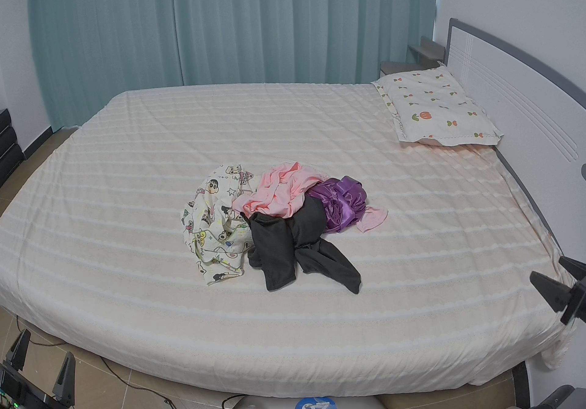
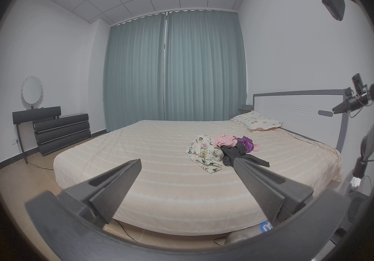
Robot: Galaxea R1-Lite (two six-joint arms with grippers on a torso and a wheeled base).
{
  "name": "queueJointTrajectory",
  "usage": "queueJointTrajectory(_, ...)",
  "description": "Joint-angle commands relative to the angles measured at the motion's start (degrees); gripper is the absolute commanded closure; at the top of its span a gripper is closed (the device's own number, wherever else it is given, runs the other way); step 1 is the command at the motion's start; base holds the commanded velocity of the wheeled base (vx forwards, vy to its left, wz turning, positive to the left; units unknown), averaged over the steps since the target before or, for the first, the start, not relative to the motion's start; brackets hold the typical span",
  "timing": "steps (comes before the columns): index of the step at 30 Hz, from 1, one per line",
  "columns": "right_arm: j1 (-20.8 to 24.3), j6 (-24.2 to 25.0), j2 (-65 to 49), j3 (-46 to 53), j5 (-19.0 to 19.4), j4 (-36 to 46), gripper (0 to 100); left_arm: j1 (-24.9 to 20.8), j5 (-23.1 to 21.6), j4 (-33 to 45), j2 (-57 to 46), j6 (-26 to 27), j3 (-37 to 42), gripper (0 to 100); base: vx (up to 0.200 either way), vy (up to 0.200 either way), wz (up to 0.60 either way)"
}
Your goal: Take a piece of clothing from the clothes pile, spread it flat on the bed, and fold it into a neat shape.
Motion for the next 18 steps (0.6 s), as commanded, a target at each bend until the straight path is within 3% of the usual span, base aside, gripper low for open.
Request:
queueJointTrajectory(1, 16.3, 14.3, 52.5, -10.2, -3.9, -24.3, 0, 0.0, -0.1, 0.0, -0.7, 0.3, 0.9, 0, 0.000, 0.000, 0.00)
queueJointTrajectory(7, 21.8, 20.8, 67.0, -20.8, -7.8, -24.8, 0, 0.0, -0.1, -0.1, -0.6, 0.0, 0.9, 0, 0.000, 0.000, 0.00)
queueJointTrajectory(18, 25.2, 28.3, 80.2, -30.3, -12.2, -29.0, 0, 0.0, -0.4, -0.1, -0.8, -0.2, 0.9, 0, 0.000, 0.000, 0.00)
